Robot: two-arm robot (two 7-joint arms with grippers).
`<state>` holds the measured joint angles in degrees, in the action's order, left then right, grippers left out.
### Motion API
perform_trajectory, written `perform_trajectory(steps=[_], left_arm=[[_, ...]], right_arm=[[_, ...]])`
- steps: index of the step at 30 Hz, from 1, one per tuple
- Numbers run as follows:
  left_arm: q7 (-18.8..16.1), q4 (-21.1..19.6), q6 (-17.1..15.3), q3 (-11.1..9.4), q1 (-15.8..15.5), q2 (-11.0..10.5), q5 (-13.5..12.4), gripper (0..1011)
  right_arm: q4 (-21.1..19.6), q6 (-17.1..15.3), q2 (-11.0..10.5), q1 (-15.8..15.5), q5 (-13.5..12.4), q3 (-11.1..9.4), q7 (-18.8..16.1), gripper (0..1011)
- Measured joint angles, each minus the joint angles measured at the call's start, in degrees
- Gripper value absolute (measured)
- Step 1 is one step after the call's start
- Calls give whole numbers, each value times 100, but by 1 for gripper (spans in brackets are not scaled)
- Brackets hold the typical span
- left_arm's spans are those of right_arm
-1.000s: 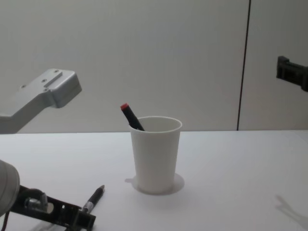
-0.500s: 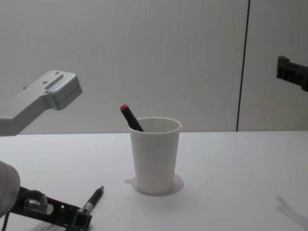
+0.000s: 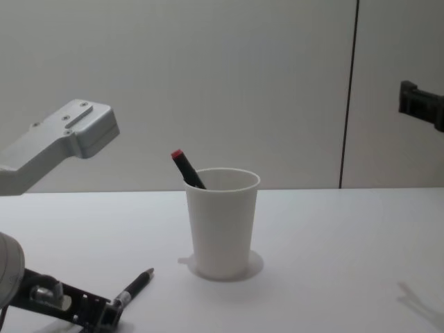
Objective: Place the pen into the pen holder.
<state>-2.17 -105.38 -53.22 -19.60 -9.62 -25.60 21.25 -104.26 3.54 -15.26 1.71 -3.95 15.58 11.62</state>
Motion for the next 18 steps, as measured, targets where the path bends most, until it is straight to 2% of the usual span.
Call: perform_trajectory(steps=[9,14,18], left_arm=[[86,-46,-14,-9,20,-4,-165,364],[121,-75,-20,-9,42,-1,-251,202],[132,-103,-14,-2,63,2,-296,176]], right_arm=[[0,0,0,0,0,0,0,1002],[0,0,0,0,0,0,0,1002],[0,0,0,0,0,0,0,1001]])
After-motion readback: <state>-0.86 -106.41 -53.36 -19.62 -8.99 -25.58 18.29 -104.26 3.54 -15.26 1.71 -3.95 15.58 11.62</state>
